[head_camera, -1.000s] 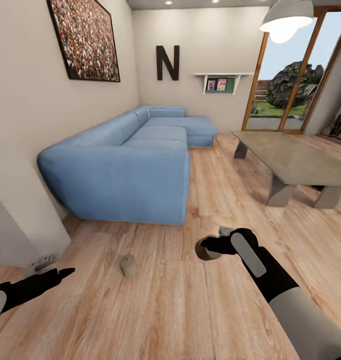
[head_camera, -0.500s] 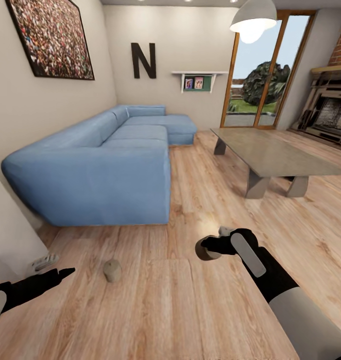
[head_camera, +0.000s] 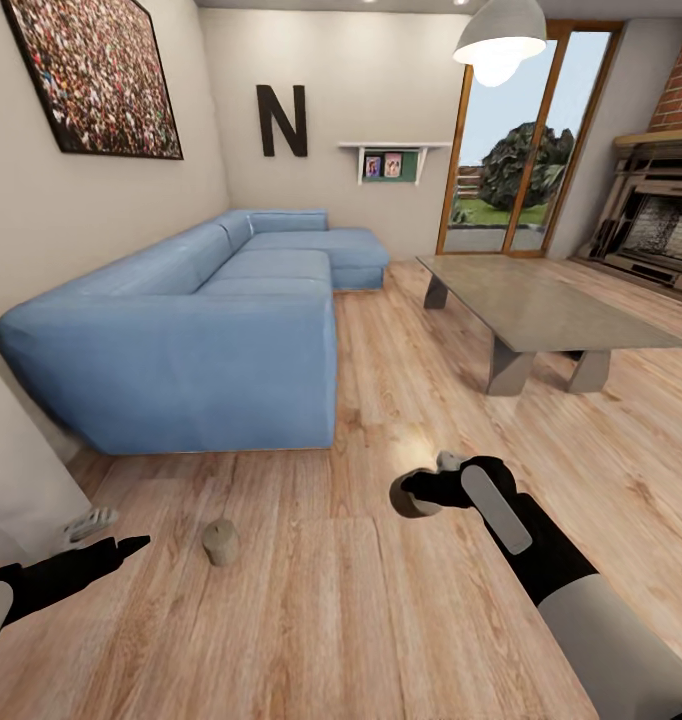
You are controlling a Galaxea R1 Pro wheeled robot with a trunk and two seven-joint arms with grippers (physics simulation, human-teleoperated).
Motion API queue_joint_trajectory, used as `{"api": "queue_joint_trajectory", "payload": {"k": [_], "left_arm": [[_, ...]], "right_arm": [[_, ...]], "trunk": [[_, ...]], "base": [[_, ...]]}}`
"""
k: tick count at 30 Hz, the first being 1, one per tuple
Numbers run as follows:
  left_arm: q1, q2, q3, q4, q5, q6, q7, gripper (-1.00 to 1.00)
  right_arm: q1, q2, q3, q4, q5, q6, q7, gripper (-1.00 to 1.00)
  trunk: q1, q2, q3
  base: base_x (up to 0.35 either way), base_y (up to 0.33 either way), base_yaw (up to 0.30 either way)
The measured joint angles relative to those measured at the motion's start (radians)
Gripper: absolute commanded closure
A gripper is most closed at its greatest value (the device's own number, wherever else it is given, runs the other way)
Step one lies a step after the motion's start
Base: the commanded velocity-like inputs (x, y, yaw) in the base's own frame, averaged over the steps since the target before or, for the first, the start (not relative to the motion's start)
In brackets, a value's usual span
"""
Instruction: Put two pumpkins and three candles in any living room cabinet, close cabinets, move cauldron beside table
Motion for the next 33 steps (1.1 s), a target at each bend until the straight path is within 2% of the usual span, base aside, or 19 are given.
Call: {"api": "queue_joint_trajectory", "payload": {"k": [10, 15, 18, 19, 23, 30, 33], "left_arm": [[0.0, 0.0, -0.001, 0.0, 0.0, 0.0, 0.001, -1.0], [0.0, 0.0, -0.031, 0.0, -0.001, 0.0, 0.002, -1.0], [0.0, 0.0, -0.049, 0.001, -0.004, 0.0, 0.004, -1.0], [0.0, 0.0, -0.055, 0.001, -0.005, 0.0, 0.005, -1.0], [0.0, 0.0, -0.072, 0.002, -0.009, 0.0, 0.009, -1.0], [-0.001, 0.0, -0.105, 0.002, -0.011, 0.0, 0.015, -1.0], [-0.002, 0.0, -0.11, 0.002, -0.011, 0.0, 0.016, -1.0]], "right_arm": [[0.0, -0.002, 0.003, -0.01, 0.011, 0.0, -0.002, 1.0], [0.0, -0.004, 0.007, -0.018, 0.015, -0.001, -0.002, 1.0], [0.0, -0.006, 0.008, -0.08, 0.011, -0.003, -0.002, 1.0], [-0.001, -0.007, 0.008, -0.119, 0.018, -0.001, -0.005, 1.0], [0.0, -0.004, 0.007, -0.276, 0.001, 0.001, -0.034, 1.0], [0.003, -0.003, 0.007, -0.34, -0.006, 0.004, -0.043, 1.0], [0.007, -0.002, 0.007, -0.371, -0.041, 0.003, -0.033, 1.0]], "trunk": [[0.0, 0.0, 0.0], [-0.001, 0.0, 0.0], [0.0, 0.0, 0.0], [0.0, 0.0, 0.0], [0.0, 0.0, 0.0], [0.0, 0.0, 0.0], [0.0, 0.0, 0.0]], "base": [[0.076, 0.0, 0.0], [0.286, 0.0, 0.0], [0.141, 0.0, 0.0], [0.06, 0.0, 0.0], [0.022, 0.0, 0.0], [0.002, 0.0, 0.0], [0.0, 0.0, 0.0]]}}
